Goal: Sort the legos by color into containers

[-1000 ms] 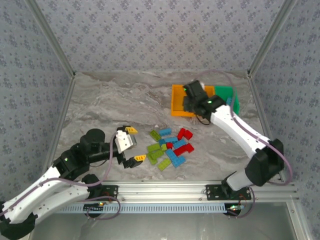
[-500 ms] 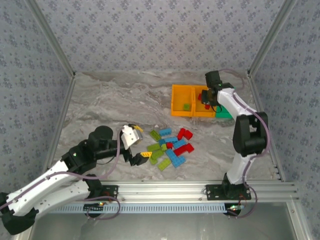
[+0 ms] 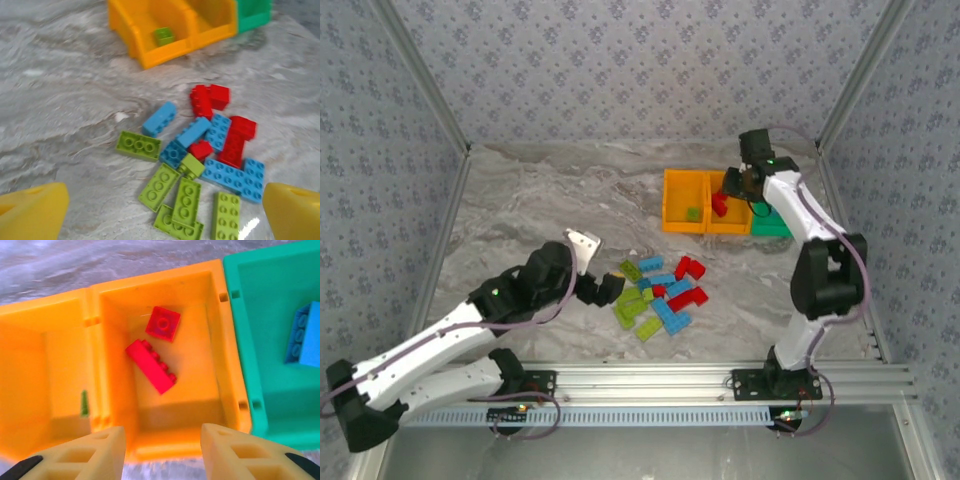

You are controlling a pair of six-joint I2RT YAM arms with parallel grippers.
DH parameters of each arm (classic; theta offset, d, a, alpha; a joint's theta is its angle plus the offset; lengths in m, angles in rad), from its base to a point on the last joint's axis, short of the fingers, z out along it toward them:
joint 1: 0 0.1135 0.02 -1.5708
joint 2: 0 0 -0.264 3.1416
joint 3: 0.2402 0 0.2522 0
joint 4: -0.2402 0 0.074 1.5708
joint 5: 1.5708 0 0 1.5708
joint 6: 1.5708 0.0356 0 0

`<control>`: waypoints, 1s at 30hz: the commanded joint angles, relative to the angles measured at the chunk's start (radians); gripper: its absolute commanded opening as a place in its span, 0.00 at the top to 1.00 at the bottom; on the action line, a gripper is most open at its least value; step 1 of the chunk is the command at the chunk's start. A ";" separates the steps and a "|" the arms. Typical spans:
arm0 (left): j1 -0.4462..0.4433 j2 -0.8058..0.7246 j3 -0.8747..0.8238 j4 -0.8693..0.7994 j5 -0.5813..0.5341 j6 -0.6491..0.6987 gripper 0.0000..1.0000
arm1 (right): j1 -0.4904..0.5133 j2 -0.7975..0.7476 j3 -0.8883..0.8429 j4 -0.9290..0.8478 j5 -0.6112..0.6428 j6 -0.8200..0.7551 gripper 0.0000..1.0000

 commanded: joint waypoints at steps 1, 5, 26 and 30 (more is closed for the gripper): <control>0.028 0.084 0.045 -0.016 -0.123 -0.276 0.01 | 0.051 -0.216 -0.079 -0.071 -0.089 0.002 0.50; 0.067 0.207 0.051 -0.017 -0.148 -0.562 0.01 | 0.191 -0.440 -0.237 -0.087 -0.093 0.040 0.40; 0.142 0.852 0.322 -0.007 0.093 -1.073 0.18 | 0.686 -0.643 -0.470 -0.237 0.230 0.249 0.12; 0.145 0.884 0.320 0.002 0.095 -1.070 0.19 | 0.687 -0.659 -0.478 -0.255 0.249 0.272 0.12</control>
